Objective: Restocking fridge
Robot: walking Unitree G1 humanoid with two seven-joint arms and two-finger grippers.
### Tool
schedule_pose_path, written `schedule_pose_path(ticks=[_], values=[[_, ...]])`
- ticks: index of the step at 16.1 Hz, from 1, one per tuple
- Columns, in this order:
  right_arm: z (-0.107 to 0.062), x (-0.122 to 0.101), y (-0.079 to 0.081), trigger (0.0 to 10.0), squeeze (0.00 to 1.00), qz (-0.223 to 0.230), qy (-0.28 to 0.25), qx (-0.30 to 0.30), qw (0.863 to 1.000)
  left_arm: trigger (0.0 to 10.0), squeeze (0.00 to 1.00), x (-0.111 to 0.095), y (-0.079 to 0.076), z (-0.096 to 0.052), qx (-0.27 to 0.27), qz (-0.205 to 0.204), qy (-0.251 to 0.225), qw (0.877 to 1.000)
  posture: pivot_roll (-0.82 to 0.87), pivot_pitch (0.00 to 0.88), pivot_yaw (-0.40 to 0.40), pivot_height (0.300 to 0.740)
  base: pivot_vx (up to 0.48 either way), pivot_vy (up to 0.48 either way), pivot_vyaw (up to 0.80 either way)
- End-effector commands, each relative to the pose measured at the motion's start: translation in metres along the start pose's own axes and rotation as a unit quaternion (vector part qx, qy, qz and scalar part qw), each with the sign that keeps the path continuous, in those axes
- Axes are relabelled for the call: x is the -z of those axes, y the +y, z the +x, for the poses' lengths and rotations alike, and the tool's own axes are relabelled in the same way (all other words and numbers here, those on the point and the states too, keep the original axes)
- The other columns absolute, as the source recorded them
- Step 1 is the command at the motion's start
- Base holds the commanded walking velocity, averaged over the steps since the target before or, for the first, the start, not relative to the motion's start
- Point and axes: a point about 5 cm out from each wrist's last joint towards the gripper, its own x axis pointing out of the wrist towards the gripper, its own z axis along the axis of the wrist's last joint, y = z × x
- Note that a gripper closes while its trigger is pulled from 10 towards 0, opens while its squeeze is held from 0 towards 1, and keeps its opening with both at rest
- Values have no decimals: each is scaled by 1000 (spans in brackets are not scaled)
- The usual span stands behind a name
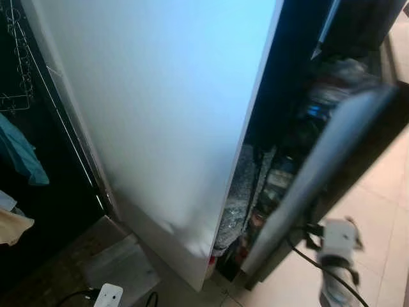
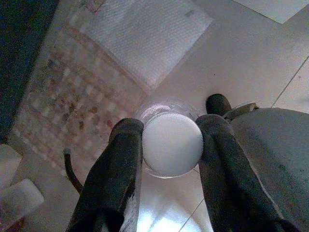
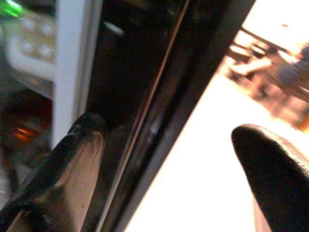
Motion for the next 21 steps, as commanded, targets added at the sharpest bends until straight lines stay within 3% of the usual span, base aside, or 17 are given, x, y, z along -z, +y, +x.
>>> schedule_pose_path(ticks=[1, 6, 10, 11, 12, 13, 14, 17, 21], values=[[-11, 31, -21, 10000, 0, -4, 81, 47, 996, 10000, 0, 0, -2, 0, 2, 9, -3, 1000, -113, 13, -71, 740, 0, 0, 0], [-28, 56, -29, 10000, 0, 0, 143, 83, 986, 10000, 0, -1, -3, 0, 1, 7, -3, 1000, -113, 22, -73, 740, 0, 0, 0], [-35, 75, -15, 10000, 0, -1, 210, 28, 977, 10000, 0, -1, -3, 0, 0, 3, -2, 1000, -115, 34, -75, 740, 0, 0, 0], [-37, 79, -3, 10000, 0, 7, 229, -16, 973, 10000, 0, -1, -3, 0, 1, 2, -1, 1000, -117, 35, -74, 740, 0, 0, 0], [-42, 83, 16, 10000, 0, 11, 256, -85, 963, 10000, 0, -2, -3, 0, 2, 2, -1, 1000, -122, 38, -71, 740, 0, 0, 0], [-43, 84, 19, 10000, 0, 2, 259, -99, 961, 10000, 0, -2, -3, 0, 2, 2, -1, 1000, -122, 38, -71, 740, 0, 0, 0], [-50, 90, 32, 10000, 0, -16, 281, -161, 946, 10000, 0, -2, -3, 0, 4, 2, -1, 1000, -123, 40, -69, 740, 0, 0, 0], [-65, 104, 38, 10000, 0, -33, 337, -212, 917, 10000, 0, -2, -3, 0, 5, 2, 1, 1000, -123, 37, -66, 740, 0, 0, 0], [-79, 116, 35, 10000, 0, -35, 379, -230, 895, 10000, 0, -2, -3, 1, 6, 9, 4, 1000, -115, 35, -65, 740, 0, 0, 0]])
